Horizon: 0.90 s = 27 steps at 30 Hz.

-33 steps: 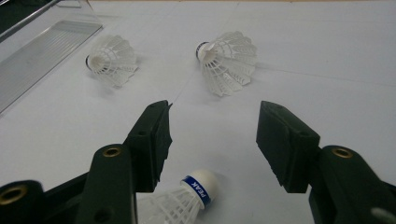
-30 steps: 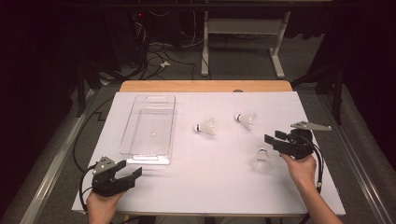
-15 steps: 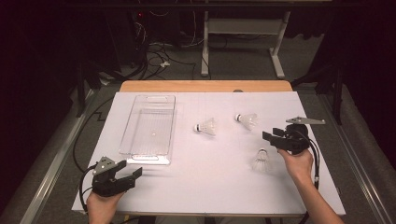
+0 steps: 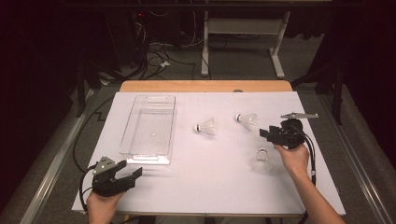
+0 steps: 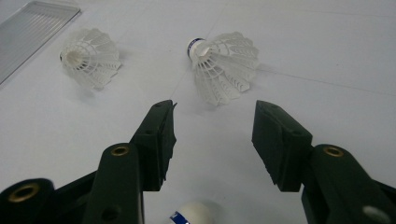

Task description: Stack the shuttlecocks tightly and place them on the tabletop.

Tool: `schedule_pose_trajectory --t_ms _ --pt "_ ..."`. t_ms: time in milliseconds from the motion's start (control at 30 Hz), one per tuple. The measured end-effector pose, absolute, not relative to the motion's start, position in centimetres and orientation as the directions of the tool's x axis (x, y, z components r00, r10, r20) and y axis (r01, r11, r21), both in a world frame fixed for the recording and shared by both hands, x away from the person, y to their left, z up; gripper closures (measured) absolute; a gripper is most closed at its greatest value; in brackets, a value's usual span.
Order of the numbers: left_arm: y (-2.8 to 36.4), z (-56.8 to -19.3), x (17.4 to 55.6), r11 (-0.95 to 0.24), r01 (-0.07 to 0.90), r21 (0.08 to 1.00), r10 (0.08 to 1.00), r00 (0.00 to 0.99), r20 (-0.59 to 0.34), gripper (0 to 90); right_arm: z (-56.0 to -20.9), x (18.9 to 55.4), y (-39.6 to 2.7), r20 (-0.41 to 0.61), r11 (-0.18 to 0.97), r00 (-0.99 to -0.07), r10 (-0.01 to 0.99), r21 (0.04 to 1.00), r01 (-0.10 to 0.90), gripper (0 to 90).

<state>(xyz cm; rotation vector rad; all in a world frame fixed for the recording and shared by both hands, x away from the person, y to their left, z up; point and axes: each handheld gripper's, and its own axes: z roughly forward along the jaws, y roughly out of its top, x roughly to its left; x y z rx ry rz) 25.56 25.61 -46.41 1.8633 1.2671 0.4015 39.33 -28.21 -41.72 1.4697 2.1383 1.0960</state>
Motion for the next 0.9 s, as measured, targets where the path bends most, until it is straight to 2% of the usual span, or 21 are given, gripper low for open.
schedule_pose_trajectory --t_ms 900 --pt "25.5 -46.4 25.6 -0.145 0.615 0.775 0.878 0.441 -0.186 29.4 -41.8 42.4 -26.5 0.143 0.21 -0.404 0.903 0.675 0.708 51.7"
